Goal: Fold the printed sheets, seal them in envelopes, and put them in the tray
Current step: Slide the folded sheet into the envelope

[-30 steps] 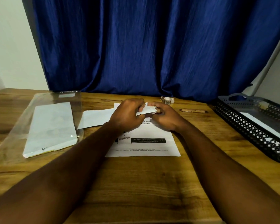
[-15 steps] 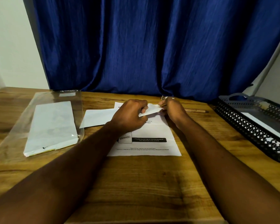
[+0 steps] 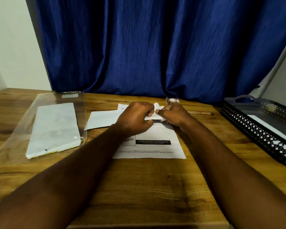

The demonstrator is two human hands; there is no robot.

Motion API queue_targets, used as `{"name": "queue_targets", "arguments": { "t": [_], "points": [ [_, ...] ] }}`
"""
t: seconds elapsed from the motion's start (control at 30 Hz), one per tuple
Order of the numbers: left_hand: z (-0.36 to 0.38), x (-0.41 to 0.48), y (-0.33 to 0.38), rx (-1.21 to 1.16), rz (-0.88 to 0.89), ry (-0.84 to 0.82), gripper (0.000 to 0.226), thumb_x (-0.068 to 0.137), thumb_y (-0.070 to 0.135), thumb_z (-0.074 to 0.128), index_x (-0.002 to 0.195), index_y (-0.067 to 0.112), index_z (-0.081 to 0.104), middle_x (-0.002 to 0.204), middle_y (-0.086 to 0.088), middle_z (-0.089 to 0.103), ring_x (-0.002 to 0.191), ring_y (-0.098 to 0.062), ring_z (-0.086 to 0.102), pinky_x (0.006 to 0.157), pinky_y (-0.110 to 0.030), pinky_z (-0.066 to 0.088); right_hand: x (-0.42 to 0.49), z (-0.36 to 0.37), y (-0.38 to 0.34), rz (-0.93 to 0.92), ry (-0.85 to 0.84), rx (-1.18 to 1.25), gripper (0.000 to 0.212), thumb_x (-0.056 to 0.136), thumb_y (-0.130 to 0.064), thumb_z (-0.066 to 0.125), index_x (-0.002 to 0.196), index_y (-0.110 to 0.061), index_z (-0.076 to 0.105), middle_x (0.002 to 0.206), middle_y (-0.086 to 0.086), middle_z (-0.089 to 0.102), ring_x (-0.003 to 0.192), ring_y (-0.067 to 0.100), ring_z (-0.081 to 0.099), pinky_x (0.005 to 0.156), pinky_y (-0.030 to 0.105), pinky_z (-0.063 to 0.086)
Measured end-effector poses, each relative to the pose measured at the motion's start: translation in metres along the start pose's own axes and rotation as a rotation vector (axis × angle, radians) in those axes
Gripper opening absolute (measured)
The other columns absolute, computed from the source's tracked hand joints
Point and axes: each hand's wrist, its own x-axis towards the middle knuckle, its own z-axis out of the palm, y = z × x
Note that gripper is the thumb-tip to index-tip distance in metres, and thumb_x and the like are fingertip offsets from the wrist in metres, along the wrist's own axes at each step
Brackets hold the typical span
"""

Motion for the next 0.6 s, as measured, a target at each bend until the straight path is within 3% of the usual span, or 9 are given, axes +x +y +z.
{"name": "queue_targets", "arguments": {
  "t": [0.13, 0.23, 0.3, 0.37, 0.5, 0.6],
  "points": [
    [0.008, 0.001, -0.010, -0.012, 0.012, -0.079, 0.027, 0.084, 0.048, 0.079, 0.094, 0.028, 0.064, 0.106, 0.008, 0.070, 0.097, -0.014, 0.059, 0.085, -0.042, 0.056, 0.000, -0.001, -0.001, 0.017, -0.102, -0.248, 0.031, 0.107, -0.034, 0.060, 0.092, -0.009, 0.071, 0.077, 0.002, 0.059, 0.070, 0.012, 0.052, 0.061, 0.029, 0.038],
    [0.015, -0.002, -0.016, -0.057, -0.069, -0.215, 0.059, 0.082, 0.082, 0.064, 0.118, 0.034, 0.061, 0.126, 0.015, 0.063, 0.114, -0.008, 0.053, 0.102, -0.042, 0.047, 0.006, -0.007, 0.006, 0.016, -0.120, -0.259, 0.035, 0.105, -0.039, 0.063, 0.080, -0.015, 0.066, 0.069, 0.003, 0.058, 0.068, 0.016, 0.053, 0.062, 0.031, 0.039],
    [0.014, -0.004, -0.015, -0.058, -0.111, -0.292, 0.079, 0.081, 0.090, 0.054, 0.138, 0.034, 0.054, 0.144, 0.015, 0.055, 0.129, -0.009, 0.048, 0.112, -0.046, 0.041, 0.008, -0.010, 0.012, -0.005, -0.143, -0.221, 0.041, 0.103, -0.043, 0.066, 0.071, -0.017, 0.064, 0.065, 0.003, 0.059, 0.065, 0.017, 0.054, 0.064, 0.031, 0.041],
    [0.012, -0.005, -0.011, -0.040, -0.138, -0.355, 0.086, 0.088, 0.087, 0.047, 0.154, 0.033, 0.044, 0.161, 0.012, 0.042, 0.146, -0.014, 0.039, 0.121, -0.049, 0.031, 0.010, -0.011, 0.019, -0.051, -0.155, -0.289, 0.043, 0.098, -0.050, 0.071, 0.071, -0.018, 0.066, 0.070, 0.000, 0.064, 0.070, 0.016, 0.057, 0.065, 0.031, 0.042],
    [0.013, -0.001, -0.009, -0.015, -0.168, -0.438, 0.071, 0.102, 0.074, 0.029, 0.164, 0.038, 0.028, 0.173, 0.014, 0.020, 0.160, -0.012, 0.014, 0.128, -0.052, 0.008, 0.016, -0.010, 0.033, -0.132, -0.015, -0.301, 0.031, 0.081, -0.051, 0.086, 0.090, -0.024, 0.073, 0.091, -0.004, 0.073, 0.086, 0.018, 0.066, 0.079, 0.036, 0.056],
    [0.018, 0.006, -0.012, 0.040, -0.148, -0.492, 0.063, 0.107, 0.065, 0.025, 0.165, 0.039, 0.027, 0.174, 0.015, 0.017, 0.161, -0.010, 0.008, 0.128, -0.055, 0.002, 0.014, -0.011, 0.039, -0.292, -0.032, -0.246, 0.024, 0.084, -0.036, 0.088, 0.103, -0.027, 0.076, 0.082, -0.010, 0.068, 0.077, 0.015, 0.065, 0.073, 0.031, 0.053]
  ]
}}
